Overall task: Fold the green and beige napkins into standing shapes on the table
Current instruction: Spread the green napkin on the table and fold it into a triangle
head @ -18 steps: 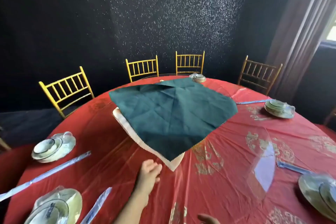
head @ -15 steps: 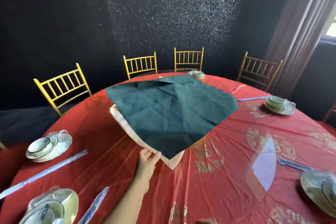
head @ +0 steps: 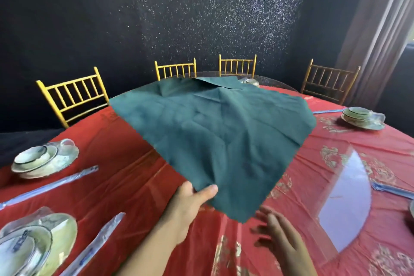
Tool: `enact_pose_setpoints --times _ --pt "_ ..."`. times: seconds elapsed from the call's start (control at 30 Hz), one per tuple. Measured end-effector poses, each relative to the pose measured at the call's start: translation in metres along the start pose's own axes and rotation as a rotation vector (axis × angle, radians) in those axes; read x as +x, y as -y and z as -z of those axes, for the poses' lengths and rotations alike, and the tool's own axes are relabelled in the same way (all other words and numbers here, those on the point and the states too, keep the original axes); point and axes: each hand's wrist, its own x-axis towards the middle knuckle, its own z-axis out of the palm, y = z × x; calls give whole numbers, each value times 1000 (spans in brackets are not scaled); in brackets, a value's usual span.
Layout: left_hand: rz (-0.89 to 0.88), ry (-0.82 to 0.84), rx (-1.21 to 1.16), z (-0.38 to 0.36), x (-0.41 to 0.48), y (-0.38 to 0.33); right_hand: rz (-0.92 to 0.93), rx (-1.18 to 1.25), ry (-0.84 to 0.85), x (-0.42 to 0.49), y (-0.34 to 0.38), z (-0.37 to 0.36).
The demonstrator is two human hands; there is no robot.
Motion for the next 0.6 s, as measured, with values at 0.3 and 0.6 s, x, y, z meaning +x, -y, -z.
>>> enact_pose_setpoints --times 0.3,0.6 --pt "20 262 32 39 -85 47 -2 263 -78 -6 6 26" --pt "-108 178 -80 71 -163 60 111 111 -108 -132 15 38"
